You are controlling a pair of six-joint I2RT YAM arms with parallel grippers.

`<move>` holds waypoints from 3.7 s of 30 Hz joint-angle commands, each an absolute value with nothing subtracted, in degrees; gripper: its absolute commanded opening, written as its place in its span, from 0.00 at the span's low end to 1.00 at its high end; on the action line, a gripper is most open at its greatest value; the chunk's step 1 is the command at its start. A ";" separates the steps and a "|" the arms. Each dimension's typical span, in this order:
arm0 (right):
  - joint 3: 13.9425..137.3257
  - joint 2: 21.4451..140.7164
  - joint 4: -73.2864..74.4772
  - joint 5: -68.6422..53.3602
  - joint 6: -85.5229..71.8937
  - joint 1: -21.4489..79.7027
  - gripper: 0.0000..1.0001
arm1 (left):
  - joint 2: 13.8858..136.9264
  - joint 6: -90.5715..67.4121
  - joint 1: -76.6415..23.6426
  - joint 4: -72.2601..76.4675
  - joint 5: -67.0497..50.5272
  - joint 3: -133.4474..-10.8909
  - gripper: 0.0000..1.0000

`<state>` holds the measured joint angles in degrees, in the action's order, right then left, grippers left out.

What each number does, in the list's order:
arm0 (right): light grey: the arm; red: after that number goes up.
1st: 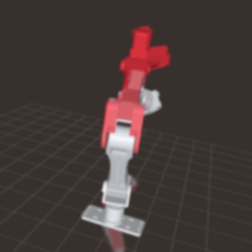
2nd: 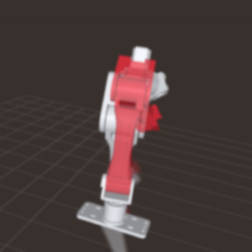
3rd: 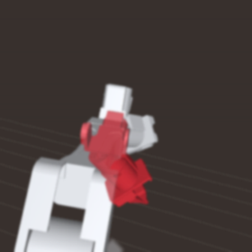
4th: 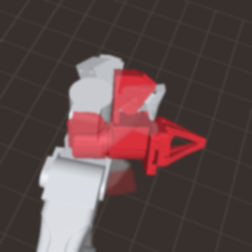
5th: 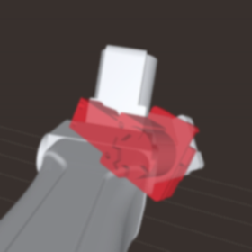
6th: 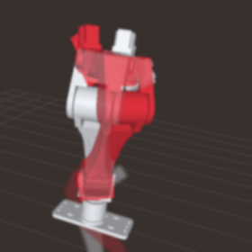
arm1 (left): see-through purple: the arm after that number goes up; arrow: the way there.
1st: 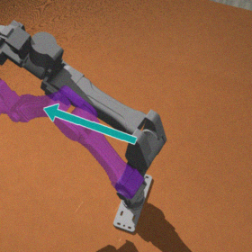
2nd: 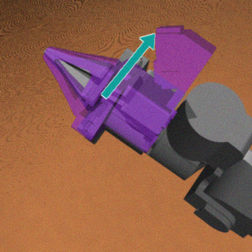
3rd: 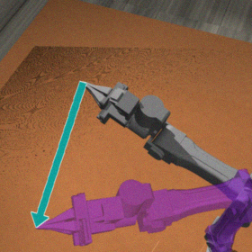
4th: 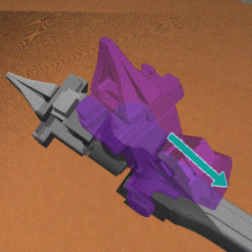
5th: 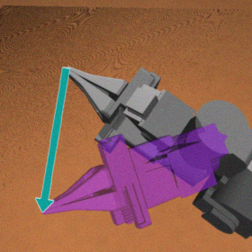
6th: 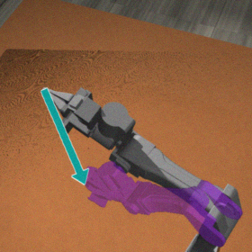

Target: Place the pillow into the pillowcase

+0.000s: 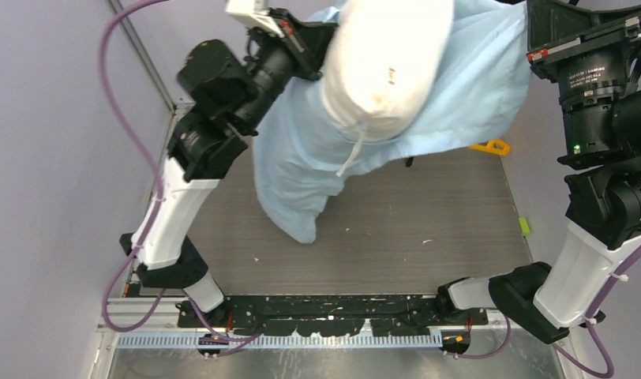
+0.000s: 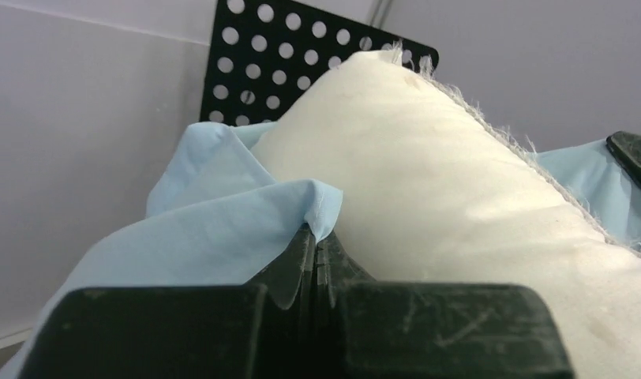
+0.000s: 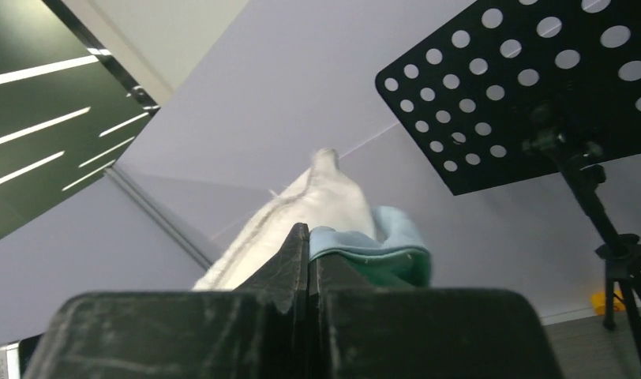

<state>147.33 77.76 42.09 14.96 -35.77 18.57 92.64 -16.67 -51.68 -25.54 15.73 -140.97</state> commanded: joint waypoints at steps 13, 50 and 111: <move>134.34 74.15 34.14 8.53 -40.63 18.31 0.00 | 88.64 -22.06 -26.46 -19.72 19.52 -149.57 0.00; 137.01 84.21 44.06 -1.28 -42.62 19.00 0.00 | 95.23 -43.53 -14.29 -15.21 0.26 -154.36 0.00; 26.25 58.60 16.99 16.65 -60.19 38.14 0.00 | 79.45 -28.04 -51.47 -38.15 8.63 -79.70 0.42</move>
<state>24.05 56.18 14.04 13.58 -63.22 39.00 76.79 -36.14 -45.21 -33.89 0.27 -69.19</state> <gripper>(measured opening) 0.021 0.354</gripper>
